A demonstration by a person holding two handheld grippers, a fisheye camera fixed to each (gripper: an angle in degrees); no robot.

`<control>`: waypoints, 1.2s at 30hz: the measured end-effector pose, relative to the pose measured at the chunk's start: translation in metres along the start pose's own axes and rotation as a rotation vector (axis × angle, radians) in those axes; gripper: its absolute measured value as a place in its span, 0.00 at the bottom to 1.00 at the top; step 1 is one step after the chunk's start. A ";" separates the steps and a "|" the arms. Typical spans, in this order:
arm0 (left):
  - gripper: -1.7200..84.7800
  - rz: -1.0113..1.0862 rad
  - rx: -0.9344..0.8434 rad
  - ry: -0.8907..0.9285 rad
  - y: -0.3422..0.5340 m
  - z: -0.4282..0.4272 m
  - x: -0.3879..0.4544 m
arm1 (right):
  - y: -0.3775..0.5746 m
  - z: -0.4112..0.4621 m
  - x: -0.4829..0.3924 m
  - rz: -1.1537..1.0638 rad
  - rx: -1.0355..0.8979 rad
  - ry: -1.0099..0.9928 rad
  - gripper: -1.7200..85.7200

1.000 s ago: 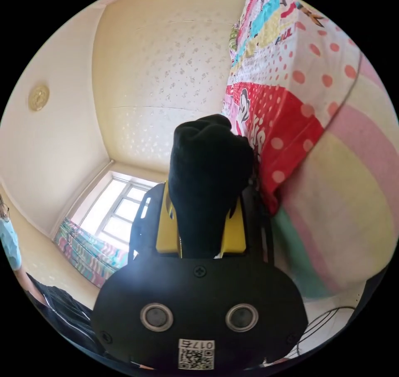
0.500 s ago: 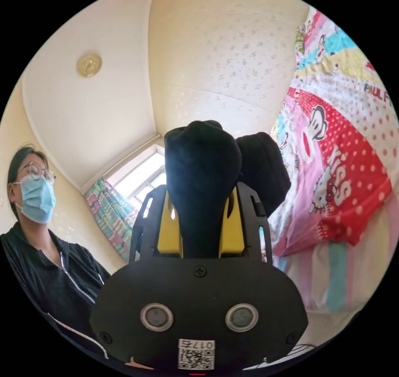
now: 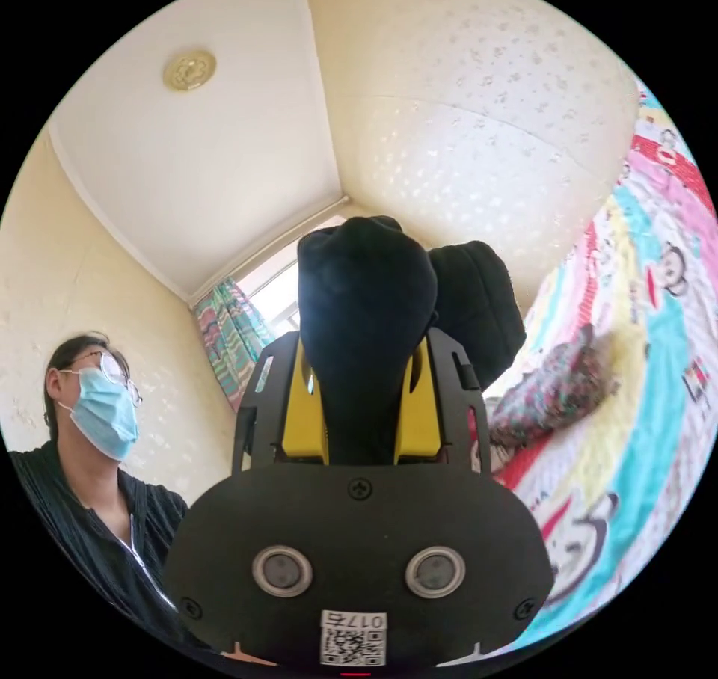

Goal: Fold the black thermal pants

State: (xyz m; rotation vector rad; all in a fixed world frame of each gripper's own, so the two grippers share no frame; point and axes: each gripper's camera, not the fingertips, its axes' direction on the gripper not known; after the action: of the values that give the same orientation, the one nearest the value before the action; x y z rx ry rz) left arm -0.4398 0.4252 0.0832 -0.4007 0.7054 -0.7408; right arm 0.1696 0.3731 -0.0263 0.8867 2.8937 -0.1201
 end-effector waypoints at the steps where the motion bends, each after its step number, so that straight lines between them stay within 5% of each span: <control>1: 0.16 0.028 0.002 -0.047 -0.033 -0.008 0.004 | -0.011 0.038 0.014 -0.022 -0.002 -0.013 0.21; 7: 0.13 0.066 0.005 -0.485 -0.103 -0.078 0.006 | -0.001 0.190 0.164 0.215 0.012 0.171 0.21; 12: 0.06 0.087 0.071 -0.734 -0.002 -0.122 -0.023 | 0.104 0.206 0.343 0.564 -0.084 0.650 0.21; 14: 0.03 0.051 0.051 -0.825 0.038 -0.122 -0.037 | 0.123 0.188 0.368 0.478 -0.072 0.535 0.20; 18: 0.01 0.040 -0.111 -0.989 0.074 -0.085 -0.056 | 0.107 0.194 0.366 0.516 -0.140 0.513 0.21; 24: 0.01 0.157 -0.255 -0.826 0.028 0.008 -0.010 | 0.047 0.213 0.330 0.471 -0.578 0.502 0.23; 30: 0.01 0.282 -0.299 -0.786 0.040 0.087 0.052 | 0.019 0.116 0.225 0.315 -0.701 0.206 0.18; 32: 0.01 0.259 -0.350 -0.785 0.061 0.117 0.050 | 0.048 0.073 0.178 0.228 -0.970 0.118 0.17; 36: 0.01 0.103 -0.575 -0.731 0.128 0.201 0.015 | 0.107 -0.032 0.129 0.287 -1.110 0.132 0.17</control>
State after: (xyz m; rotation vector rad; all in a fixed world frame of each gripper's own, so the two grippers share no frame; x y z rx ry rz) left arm -0.2300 0.5190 0.1463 -1.0846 0.2229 -0.2364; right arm 0.1205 0.5362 -0.0161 0.9993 2.2575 1.4193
